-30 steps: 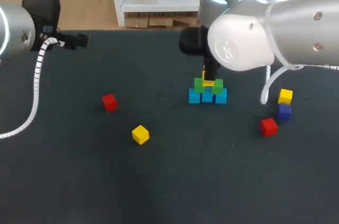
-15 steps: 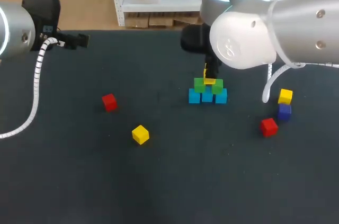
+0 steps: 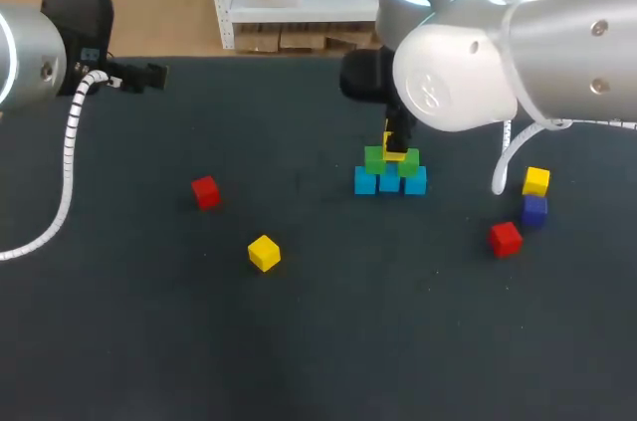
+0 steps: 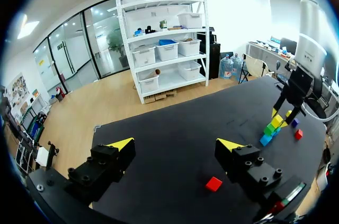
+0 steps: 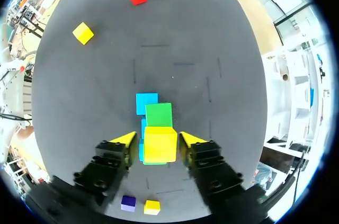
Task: Place the blue cubes, place green cubes on the blue cubes, place the yellow cubes on the green cubes, then place the red cubes on the yellow cubes, and place purple cube on the red cubes.
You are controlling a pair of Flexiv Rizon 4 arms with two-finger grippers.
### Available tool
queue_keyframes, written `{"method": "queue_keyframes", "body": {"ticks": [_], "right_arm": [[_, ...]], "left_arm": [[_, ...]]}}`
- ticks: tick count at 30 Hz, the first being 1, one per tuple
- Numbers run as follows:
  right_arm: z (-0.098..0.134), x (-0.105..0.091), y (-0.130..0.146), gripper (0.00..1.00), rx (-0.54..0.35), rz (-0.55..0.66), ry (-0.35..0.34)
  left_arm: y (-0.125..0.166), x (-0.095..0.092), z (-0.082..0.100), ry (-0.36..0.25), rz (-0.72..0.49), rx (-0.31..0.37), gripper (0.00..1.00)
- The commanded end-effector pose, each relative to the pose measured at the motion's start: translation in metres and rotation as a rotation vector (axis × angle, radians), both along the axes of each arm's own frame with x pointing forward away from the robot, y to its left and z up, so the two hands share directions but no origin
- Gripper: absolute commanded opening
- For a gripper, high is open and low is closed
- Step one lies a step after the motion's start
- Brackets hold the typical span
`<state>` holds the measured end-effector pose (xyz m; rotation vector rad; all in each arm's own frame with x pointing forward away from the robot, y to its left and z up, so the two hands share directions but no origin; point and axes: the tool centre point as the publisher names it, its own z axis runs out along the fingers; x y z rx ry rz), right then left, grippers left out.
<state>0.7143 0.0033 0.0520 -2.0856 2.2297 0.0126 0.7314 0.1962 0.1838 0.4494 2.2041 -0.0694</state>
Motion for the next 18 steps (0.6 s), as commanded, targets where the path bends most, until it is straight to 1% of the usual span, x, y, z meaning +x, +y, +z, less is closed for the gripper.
{"method": "queue_keyframes", "body": {"ticks": [1, 18], "right_arm": [[0.0002, -0.0005, -0.0001, 1.00, 0.003, 0.001, -0.001], [0.0063, 0.0052, -0.0069, 1.00, 0.009, -0.017, -0.023]], "left_arm": [[0.0011, 0.0012, -0.0001, 0.001, -0.006, -0.003, 1.00], [0.0011, 0.0012, -0.0001, 0.001, -0.006, -0.003, 1.00]]}}
